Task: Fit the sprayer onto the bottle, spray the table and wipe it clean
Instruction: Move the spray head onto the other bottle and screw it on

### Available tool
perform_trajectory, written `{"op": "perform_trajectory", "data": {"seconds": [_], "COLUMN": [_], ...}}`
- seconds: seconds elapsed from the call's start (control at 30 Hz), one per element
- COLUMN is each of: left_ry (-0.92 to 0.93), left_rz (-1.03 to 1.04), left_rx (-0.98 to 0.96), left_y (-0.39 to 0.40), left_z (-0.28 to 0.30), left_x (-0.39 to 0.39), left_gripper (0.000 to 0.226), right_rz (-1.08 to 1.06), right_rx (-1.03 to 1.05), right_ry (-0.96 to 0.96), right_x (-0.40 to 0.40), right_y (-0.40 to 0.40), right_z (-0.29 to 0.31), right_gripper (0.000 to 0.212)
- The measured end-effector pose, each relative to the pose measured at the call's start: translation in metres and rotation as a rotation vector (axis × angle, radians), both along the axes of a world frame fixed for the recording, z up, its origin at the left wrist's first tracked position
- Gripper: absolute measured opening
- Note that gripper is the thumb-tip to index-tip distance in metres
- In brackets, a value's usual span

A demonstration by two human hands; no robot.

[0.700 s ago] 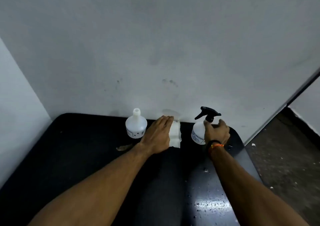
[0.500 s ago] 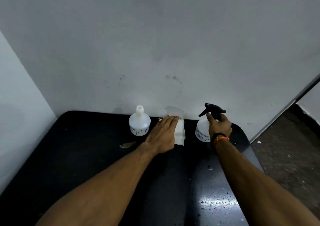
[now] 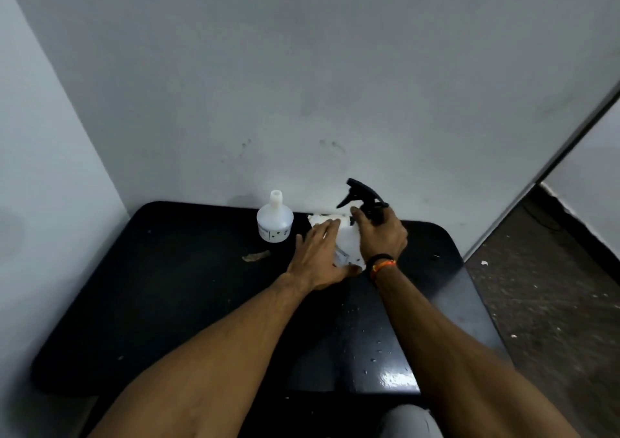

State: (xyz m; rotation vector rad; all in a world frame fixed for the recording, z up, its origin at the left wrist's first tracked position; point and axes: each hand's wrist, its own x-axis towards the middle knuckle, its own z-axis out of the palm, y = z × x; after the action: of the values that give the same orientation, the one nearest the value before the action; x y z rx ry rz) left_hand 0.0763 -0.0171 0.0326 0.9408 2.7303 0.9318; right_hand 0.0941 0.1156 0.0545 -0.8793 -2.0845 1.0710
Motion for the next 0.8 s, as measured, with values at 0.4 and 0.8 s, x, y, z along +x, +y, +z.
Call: {"op": "perform_trajectory", "data": {"seconds": [0.4, 0.8], "left_ry": [-0.022, -0.310], "left_rz": [0.283, 0.202], "left_rx": [0.141, 0.410], "left_y": [-0.054, -0.077], "left_z": [0.019, 0.026], "left_x": [0.069, 0.070], "left_gripper": [0.095, 0.080], "right_rz": [0.152, 0.270], "right_rx": [-0.194, -0.335], "right_ry": [0.062, 0.148], "right_x": [0.061, 0.066], "right_y": [-0.083, -0.091], "right_z": [0.047, 0.047], "right_gripper": [0.047, 0.031]}}
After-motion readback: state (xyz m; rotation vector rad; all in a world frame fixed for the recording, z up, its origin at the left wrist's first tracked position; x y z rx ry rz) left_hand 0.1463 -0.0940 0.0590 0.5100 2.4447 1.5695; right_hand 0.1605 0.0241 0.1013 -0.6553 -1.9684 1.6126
